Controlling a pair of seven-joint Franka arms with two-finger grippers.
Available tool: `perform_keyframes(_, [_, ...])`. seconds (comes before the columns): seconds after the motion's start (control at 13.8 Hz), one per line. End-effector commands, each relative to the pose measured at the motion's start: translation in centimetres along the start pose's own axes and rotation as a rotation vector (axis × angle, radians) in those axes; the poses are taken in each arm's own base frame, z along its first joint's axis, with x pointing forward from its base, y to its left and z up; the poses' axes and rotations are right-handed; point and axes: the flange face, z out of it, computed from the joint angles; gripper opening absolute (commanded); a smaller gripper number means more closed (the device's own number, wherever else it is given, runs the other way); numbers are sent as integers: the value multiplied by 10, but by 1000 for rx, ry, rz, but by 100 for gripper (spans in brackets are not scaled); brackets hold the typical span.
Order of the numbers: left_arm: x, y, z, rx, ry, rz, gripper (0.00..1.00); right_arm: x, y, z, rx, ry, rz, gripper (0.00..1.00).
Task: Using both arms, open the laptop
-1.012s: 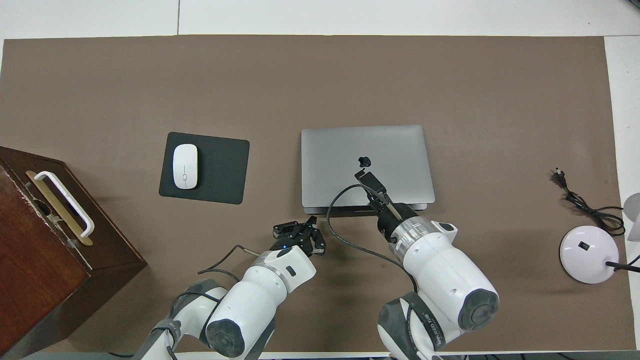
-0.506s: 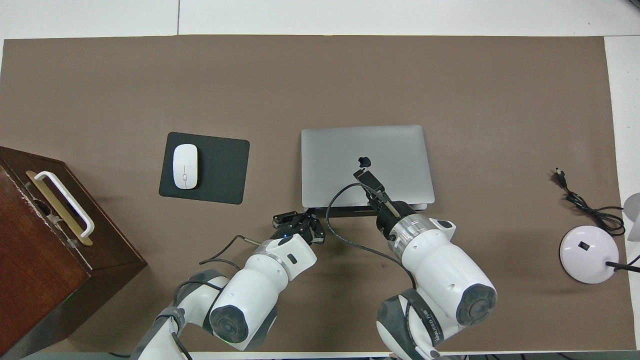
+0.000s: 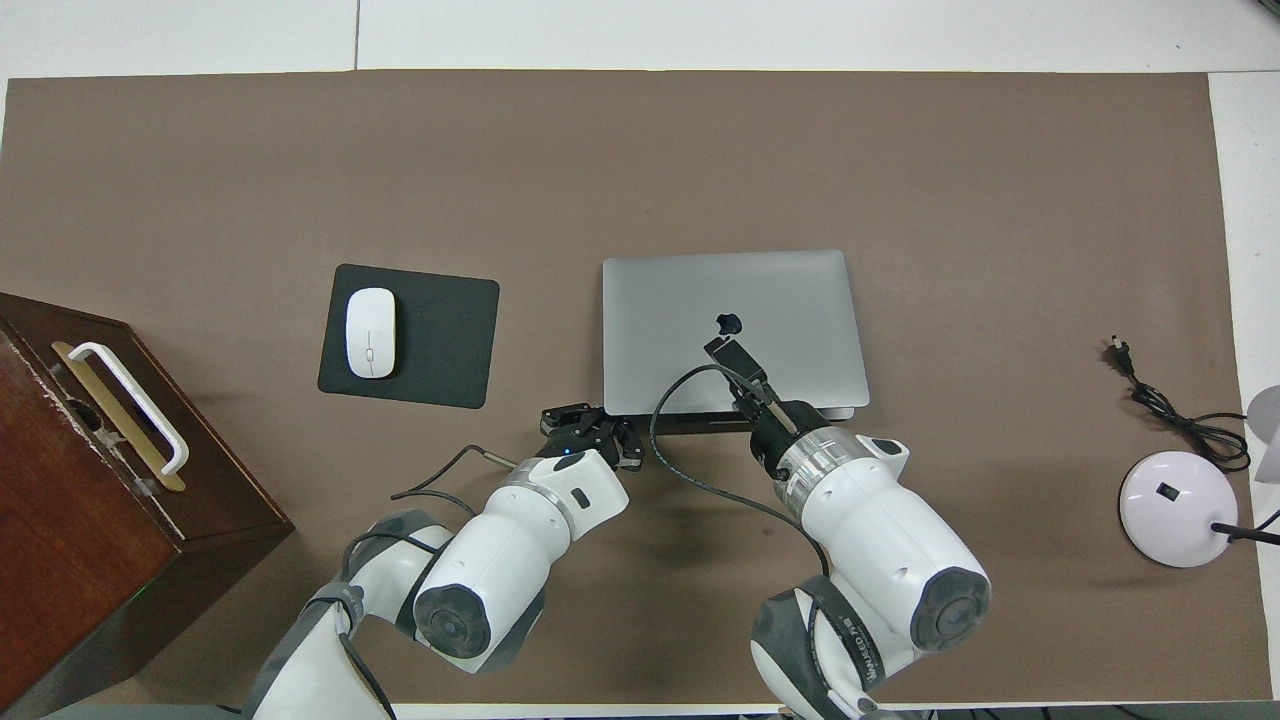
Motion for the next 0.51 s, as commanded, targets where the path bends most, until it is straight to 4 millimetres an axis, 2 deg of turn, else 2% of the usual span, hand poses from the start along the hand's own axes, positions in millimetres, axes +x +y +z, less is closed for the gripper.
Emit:
perform_keyframes(0.0, [1,-11,9,-1,4,64,0,-4,5,-9,20,9,12,100])
perform_keyframes(0.22, [-2,-19,14,2,-11,98,0,-7,12,-11,11,9,19,100])
perform_keyframes(0.43, [-4,-18,15,2,-14,102,0,-15,17,-16,10,4,21,100])
